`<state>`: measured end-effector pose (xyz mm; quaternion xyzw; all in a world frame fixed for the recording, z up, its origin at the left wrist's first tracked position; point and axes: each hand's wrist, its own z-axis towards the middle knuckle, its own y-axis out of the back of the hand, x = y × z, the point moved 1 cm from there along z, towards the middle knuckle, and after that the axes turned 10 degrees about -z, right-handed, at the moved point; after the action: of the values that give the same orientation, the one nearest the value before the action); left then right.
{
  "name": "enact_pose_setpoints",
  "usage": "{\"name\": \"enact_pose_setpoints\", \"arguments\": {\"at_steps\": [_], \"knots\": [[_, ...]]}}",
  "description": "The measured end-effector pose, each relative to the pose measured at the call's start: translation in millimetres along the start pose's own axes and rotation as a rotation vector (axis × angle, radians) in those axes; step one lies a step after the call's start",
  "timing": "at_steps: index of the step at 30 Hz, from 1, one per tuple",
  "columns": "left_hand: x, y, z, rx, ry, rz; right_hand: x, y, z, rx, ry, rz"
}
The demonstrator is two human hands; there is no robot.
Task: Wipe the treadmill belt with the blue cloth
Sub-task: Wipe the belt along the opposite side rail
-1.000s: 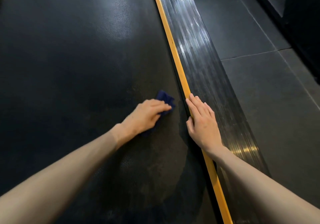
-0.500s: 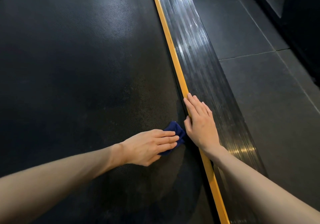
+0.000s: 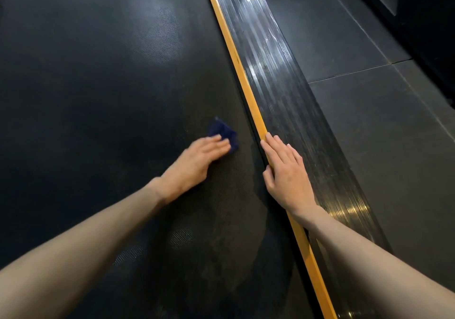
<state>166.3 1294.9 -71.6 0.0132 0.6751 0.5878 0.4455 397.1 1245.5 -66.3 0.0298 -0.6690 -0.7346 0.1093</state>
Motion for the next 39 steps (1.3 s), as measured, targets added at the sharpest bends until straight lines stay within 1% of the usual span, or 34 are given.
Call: {"name": "enact_pose_setpoints", "arguments": {"at_steps": [2,5,7,11,13,14,15,16,17,18,19,20,21,22,27,29,33,36,38,39], "knots": [[-19,-16,-23,0.138,-0.103,-0.018,0,1,0,0.010,0.003,0.003],[-52,-36,-51,0.395,-0.173,-0.041,0,1,0,0.002,0.004,0.005],[-59,-39,-56,0.460,-0.249,-0.022,1,1,-1,-0.005,0.007,-0.006],[-53,-25,-48,0.533,-0.313,0.026,1,1,0,-0.005,0.002,-0.013],[-56,-18,-48,0.515,-0.334,0.013,2,2,0,-0.005,-0.002,-0.014],[-57,-16,-51,0.476,-0.347,0.007,1,2,0,-0.006,-0.002,-0.010],[-59,-13,-55,0.396,-0.344,0.019,1,2,0,-0.007,0.000,-0.006],[-59,-13,-59,0.281,-0.305,0.054,1,2,0,-0.007,0.004,-0.003],[-59,-13,-62,0.159,-0.215,0.096,1,2,0,-0.007,0.007,-0.003],[-60,-13,-64,0.059,-0.082,0.132,1,3,0,-0.008,0.008,-0.005],[-61,-12,-64,0.011,0.063,0.147,1,3,0,-0.008,0.006,-0.007],[-61,-13,-63,0.014,0.190,0.139,1,2,0,-0.007,0.002,-0.008],[-62,-14,-61,0.043,0.281,0.121,1,2,0,-0.003,-0.001,-0.011],[-63,-15,-59,0.059,0.335,0.111,1,2,0,0.001,-0.002,-0.016],[-80,-17,-43,0.010,0.461,0.170,2,2,0,0.003,0.003,-0.029],[-85,-19,-41,-0.003,0.522,0.069,2,3,0,0.006,0.003,-0.031],[-96,-24,-46,-0.010,0.570,-0.137,3,4,0,0.007,0.003,-0.016],[-100,-23,-50,0.014,0.581,-0.170,3,6,0,0.007,0.007,-0.017],[-99,-17,-52,-0.016,0.575,-0.229,4,5,0,0.015,0.006,-0.023],[-97,-13,-53,-0.050,0.564,-0.328,4,5,0,0.018,0.006,-0.026]]}}
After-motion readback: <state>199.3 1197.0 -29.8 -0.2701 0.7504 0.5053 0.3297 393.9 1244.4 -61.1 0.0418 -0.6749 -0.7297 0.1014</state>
